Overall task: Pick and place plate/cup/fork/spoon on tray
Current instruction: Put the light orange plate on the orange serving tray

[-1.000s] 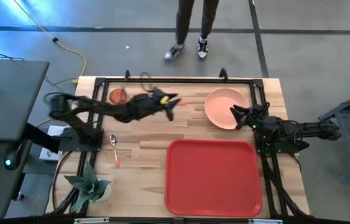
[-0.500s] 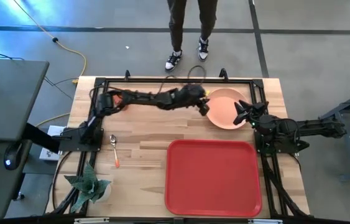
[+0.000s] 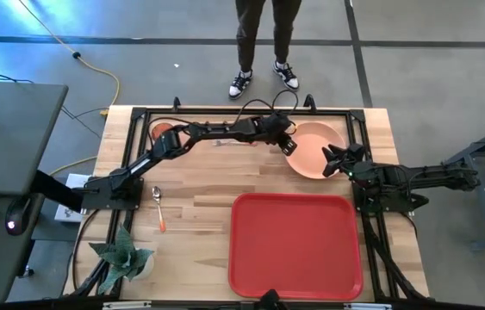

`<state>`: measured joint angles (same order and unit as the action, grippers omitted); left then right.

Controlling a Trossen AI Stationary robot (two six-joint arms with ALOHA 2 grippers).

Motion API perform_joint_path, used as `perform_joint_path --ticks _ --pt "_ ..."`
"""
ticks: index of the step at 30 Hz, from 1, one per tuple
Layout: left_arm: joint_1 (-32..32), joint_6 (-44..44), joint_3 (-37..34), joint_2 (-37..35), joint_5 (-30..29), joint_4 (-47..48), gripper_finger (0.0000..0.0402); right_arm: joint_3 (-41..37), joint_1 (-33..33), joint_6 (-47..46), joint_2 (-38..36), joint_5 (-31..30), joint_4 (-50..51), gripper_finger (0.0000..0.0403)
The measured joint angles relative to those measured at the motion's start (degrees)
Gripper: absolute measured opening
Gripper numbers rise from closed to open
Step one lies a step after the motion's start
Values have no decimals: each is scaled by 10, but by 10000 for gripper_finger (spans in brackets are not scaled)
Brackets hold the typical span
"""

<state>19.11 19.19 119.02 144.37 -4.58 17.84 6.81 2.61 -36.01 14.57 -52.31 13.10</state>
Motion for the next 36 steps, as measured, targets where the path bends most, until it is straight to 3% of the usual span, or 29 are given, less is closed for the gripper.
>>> perform_joint_path --ticks 10,19,24,33,36 --pt "0 -23 4 4 20 29 140 0 0 4 0 14 -23 138" --pt "-4 -33 5 4 13 41 134 0 0 106 0 41 -154 138" --pt "-4 -38 5 4 9 50 103 0 0 150 0 59 -192 138" --pt "-4 -70 6 2 13 85 12 0 0 170 0 54 -195 138" --pt "-5 -73 6 -1 17 87 7 0 0 170 0 57 -195 138"
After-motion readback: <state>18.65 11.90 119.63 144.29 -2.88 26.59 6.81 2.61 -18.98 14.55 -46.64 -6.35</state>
